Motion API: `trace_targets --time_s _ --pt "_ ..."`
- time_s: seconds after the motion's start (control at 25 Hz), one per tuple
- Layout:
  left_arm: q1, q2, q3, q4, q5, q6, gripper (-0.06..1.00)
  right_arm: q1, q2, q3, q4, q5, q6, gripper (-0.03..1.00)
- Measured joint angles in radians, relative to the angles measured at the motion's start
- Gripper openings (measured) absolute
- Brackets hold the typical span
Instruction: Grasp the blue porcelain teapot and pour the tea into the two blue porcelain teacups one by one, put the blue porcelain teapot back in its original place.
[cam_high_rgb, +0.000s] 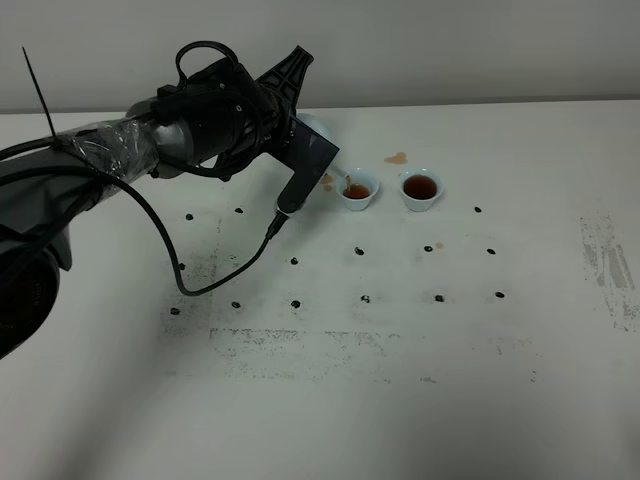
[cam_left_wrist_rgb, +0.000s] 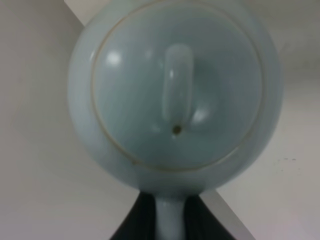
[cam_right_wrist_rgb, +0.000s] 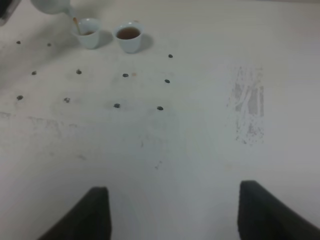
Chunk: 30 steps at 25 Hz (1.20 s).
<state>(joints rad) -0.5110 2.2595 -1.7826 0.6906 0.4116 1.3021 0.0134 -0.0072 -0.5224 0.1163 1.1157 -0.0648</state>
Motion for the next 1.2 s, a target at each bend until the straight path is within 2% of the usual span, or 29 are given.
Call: trace_targets --time_s 0.2,1.2 --pt "0.0 0.0 0.0 0.022 0.0 0.0 0.09 0.0 0.0 0.0 0.0 0.0 0.0 0.56" --pt "0.0 0.0 0.0 0.029 -0.004 0.017 0.09 0.0 0.0 0.0 0.0 0.0 0.0 0.56"
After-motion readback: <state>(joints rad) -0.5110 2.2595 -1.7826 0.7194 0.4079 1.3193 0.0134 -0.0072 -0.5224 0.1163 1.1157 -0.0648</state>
